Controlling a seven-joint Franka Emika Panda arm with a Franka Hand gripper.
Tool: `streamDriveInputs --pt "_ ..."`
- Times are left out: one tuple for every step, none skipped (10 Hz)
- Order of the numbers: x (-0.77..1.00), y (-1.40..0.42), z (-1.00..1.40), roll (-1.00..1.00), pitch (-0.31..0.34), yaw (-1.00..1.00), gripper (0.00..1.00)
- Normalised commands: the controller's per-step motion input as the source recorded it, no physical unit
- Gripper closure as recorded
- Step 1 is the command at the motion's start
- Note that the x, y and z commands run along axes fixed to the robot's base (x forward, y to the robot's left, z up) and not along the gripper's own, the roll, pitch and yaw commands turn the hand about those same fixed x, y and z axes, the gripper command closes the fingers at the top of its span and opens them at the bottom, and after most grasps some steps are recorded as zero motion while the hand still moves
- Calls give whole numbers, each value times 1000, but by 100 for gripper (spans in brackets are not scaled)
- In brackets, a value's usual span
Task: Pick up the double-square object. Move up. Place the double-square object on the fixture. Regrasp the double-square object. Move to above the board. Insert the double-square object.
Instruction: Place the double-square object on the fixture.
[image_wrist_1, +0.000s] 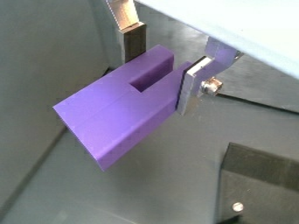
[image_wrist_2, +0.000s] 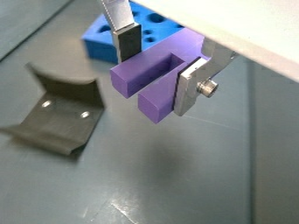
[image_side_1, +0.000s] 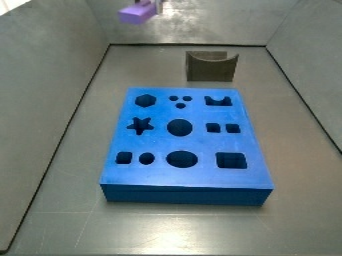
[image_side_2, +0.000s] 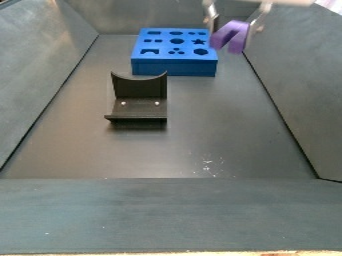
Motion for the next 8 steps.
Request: streamDriveInputs --pt "1000 -10 -313 -129 -72 1000 100" --pt "1000 -11 -292 -146 -74 1000 100" --pt "1000 -12 -276 -170 -76 1000 100" --pt "1000 -10 -254 -165 -54 713 100" --pt "1000 -10 -246 -154 -38 556 100" --pt "1000 -10 -222 -127 -16 318 100" --pt "1000 -11 -210 -113 -5 208 100" --pt "1000 -10 -192 -104 2 121 100"
